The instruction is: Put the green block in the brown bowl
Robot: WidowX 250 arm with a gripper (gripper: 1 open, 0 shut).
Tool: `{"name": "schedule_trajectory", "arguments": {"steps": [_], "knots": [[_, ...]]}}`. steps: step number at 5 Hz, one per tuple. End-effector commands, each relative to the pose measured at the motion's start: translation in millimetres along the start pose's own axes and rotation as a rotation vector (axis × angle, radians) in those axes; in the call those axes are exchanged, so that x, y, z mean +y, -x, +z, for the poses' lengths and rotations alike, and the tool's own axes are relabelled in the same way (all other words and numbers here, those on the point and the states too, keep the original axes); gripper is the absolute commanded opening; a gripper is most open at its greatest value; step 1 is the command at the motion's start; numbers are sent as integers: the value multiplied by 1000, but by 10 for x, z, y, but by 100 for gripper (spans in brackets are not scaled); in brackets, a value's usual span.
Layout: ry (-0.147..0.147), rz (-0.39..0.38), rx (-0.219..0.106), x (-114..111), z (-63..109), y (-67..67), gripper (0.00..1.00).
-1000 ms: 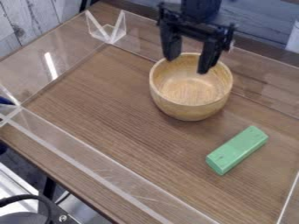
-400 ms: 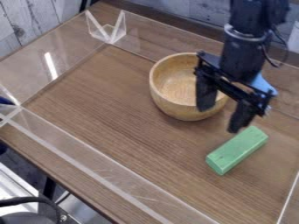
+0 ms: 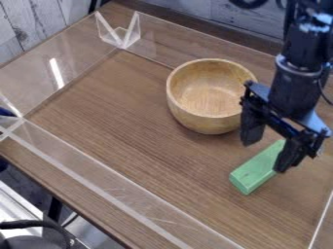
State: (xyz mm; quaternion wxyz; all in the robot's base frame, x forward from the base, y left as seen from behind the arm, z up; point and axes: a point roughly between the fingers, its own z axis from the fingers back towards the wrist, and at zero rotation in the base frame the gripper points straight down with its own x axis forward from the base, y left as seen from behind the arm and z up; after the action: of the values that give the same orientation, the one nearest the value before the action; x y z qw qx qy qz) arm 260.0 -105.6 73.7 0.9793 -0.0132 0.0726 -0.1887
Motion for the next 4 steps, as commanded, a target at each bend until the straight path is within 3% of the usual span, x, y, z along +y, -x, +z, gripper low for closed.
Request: {"name": "schedule_trajectory", "arguments": {"steps": [1, 4], "knots": [[8, -34, -31, -29, -24, -77, 100], [30, -62, -30, -11, -318, -136, 100]]}}
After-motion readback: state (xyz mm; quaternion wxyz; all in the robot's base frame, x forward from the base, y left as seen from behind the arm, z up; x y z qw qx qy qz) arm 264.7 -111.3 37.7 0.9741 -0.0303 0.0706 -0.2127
